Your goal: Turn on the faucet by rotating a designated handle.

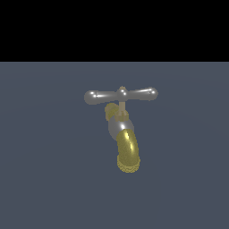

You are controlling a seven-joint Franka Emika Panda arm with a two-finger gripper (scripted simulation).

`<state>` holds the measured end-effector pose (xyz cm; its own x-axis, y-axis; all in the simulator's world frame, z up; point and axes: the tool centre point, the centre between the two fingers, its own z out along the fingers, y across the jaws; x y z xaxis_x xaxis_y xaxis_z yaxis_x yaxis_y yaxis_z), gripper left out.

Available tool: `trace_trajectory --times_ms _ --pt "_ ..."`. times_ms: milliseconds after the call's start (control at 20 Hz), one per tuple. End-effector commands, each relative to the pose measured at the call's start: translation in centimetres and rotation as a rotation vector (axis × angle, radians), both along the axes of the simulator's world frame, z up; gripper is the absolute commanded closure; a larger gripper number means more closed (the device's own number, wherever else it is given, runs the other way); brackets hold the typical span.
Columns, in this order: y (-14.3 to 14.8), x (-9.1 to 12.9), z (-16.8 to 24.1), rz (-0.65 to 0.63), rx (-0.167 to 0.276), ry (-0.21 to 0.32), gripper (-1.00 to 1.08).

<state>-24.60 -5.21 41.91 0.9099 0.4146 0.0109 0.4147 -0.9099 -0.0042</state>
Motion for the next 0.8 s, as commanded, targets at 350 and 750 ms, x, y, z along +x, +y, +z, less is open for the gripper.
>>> trace_trajectory --times_ms 350,750 --pt "-2.5 1.3 -3.9 0.231 -0.003 0.001 1.08" --pt "-4.4 2.9 -7.2 0.425 -0.006 0.001 1.08"
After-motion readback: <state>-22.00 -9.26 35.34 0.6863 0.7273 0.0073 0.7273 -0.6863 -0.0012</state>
